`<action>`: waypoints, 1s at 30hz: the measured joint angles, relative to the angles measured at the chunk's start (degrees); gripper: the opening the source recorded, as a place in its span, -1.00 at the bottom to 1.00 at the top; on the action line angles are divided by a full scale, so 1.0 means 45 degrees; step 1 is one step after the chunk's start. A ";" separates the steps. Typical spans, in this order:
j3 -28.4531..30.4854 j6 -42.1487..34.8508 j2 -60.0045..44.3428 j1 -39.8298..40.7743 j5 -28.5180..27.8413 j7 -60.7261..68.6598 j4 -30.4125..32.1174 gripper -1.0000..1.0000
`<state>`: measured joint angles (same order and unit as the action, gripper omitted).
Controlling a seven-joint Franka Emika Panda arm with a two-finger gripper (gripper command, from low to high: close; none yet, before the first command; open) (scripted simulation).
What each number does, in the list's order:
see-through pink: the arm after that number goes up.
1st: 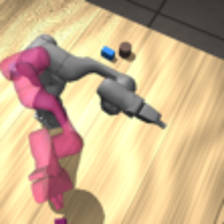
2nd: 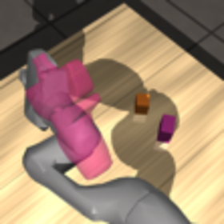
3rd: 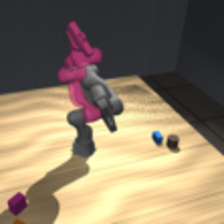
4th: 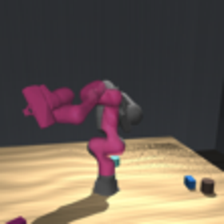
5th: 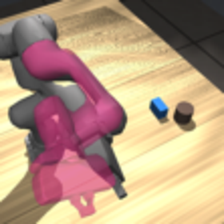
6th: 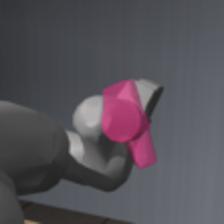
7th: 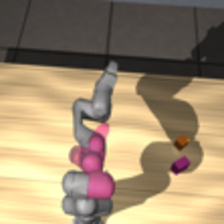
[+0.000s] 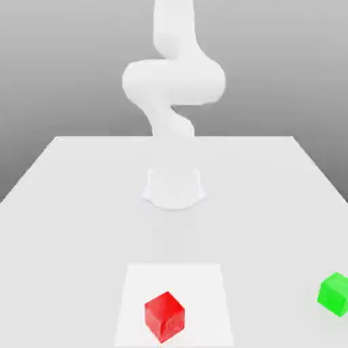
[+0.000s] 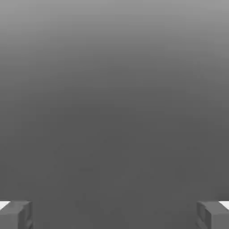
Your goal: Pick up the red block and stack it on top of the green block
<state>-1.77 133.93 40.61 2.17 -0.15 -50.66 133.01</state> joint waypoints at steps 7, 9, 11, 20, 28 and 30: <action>-0.0999 0.1362 -0.3303 0.1166 -0.0317 -0.3212 0.0779 0.00; -0.1247 0.1737 -0.4227 0.1454 -0.0435 -0.4135 0.0995 0.00; -0.1454 0.2118 -0.5153 0.1702 -0.0577 -0.5069 0.1212 0.00; -0.1639 0.3823 -0.9308 0.2144 -0.1071 -0.9166 0.2188 0.00; -0.1076 0.6103 -1.2964 0.1663 -0.1275 -1.1118 0.2389 0.00; -0.0906 0.6475 -1.3414 0.1523 -0.1417 -1.1232 0.2322 -1.00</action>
<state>-5.84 163.07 -19.75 9.02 -6.52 -101.21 143.46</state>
